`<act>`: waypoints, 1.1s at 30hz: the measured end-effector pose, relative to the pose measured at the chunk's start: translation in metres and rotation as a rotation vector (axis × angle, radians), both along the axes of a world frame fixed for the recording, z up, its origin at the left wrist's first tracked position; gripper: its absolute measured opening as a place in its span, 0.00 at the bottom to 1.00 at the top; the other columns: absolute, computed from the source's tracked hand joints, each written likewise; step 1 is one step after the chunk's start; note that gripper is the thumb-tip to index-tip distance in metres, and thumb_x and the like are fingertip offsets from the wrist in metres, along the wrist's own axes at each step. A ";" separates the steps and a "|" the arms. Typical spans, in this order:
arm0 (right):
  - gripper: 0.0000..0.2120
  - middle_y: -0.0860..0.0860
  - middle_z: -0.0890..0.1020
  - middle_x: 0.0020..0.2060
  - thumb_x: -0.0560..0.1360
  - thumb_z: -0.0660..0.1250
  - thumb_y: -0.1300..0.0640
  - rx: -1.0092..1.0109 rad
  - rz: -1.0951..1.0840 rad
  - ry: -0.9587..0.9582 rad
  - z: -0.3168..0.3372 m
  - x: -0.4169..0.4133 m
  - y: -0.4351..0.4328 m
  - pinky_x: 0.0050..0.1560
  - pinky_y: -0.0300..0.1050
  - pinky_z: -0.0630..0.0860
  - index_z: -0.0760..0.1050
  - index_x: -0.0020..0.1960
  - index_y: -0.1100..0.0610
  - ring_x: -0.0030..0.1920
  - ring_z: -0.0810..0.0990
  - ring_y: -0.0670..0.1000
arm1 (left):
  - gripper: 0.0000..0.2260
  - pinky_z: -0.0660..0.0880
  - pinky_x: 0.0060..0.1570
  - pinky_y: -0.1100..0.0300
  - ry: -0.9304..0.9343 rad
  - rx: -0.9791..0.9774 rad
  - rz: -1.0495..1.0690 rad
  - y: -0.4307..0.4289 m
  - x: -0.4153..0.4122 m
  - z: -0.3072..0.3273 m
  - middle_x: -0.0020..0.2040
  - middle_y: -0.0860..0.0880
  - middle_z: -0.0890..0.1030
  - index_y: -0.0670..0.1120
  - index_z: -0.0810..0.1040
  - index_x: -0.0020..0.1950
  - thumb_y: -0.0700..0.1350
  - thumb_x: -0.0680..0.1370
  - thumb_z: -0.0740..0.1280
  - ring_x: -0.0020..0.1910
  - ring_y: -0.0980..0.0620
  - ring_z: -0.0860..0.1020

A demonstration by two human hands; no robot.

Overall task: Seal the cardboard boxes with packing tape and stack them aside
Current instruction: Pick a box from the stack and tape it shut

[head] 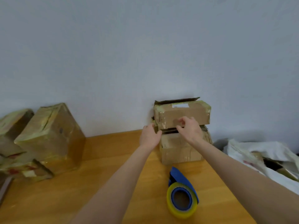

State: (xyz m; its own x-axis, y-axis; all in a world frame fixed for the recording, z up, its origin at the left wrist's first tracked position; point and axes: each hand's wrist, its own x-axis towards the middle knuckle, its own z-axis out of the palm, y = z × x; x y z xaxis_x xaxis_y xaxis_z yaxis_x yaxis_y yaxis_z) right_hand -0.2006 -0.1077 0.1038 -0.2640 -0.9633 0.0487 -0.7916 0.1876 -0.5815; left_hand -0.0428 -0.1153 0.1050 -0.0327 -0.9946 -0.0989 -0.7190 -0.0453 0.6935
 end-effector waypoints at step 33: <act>0.17 0.49 0.79 0.50 0.75 0.68 0.44 0.046 0.031 -0.482 0.010 0.062 0.016 0.47 0.48 0.76 0.72 0.56 0.54 0.49 0.79 0.52 | 0.27 0.73 0.58 0.51 0.346 -0.174 0.763 0.031 0.121 -0.013 0.60 0.49 0.77 0.48 0.73 0.67 0.61 0.74 0.67 0.57 0.47 0.76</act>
